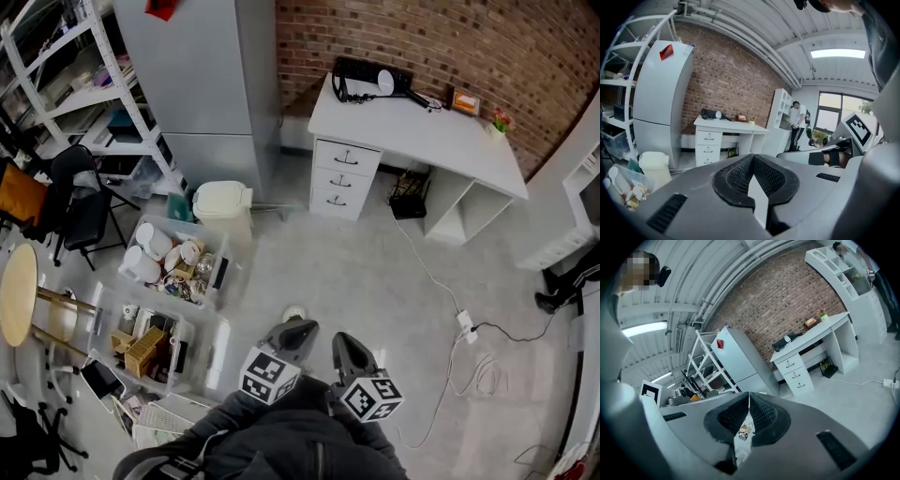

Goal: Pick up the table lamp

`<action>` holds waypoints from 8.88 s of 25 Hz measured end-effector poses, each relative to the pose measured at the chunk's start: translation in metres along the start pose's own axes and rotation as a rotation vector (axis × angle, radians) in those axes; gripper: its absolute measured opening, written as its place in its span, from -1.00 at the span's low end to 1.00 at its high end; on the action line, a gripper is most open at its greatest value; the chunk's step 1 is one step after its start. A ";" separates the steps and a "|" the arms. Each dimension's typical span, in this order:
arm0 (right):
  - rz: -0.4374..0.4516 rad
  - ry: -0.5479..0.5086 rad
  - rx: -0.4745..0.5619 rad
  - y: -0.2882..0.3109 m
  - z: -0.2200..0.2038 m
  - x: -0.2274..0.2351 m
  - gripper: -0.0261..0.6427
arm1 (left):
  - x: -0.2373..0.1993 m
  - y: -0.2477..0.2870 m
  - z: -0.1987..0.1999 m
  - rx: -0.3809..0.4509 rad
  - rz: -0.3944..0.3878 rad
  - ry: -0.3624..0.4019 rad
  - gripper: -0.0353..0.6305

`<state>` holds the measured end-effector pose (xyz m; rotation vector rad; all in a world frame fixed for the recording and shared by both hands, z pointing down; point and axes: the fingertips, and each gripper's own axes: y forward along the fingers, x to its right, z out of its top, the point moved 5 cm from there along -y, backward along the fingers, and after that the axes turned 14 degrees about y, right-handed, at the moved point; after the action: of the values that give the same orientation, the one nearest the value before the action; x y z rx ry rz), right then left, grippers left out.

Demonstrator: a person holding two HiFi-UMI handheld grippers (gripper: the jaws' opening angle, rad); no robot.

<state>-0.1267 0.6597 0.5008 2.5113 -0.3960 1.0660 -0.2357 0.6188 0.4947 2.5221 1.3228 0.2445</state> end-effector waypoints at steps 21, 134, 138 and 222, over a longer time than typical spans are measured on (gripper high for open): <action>0.022 0.027 -0.024 0.163 0.102 0.015 -0.89 | -0.144 0.097 0.054 0.032 0.021 0.021 -0.87; -0.053 0.133 0.068 0.430 0.447 0.239 -0.89 | -0.349 0.524 0.178 0.016 -0.107 -0.094 -0.87; -0.050 0.131 0.064 0.428 0.443 0.236 -0.89 | -0.344 0.519 0.174 0.013 -0.105 -0.096 -0.87; -0.074 0.205 0.071 0.661 0.709 0.355 -0.89 | -0.601 0.733 0.280 -0.021 0.168 -0.157 -0.87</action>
<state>0.2926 -0.2832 0.4634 2.4250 -0.2081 1.3133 0.0715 -0.3201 0.4561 2.5775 1.0456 0.0914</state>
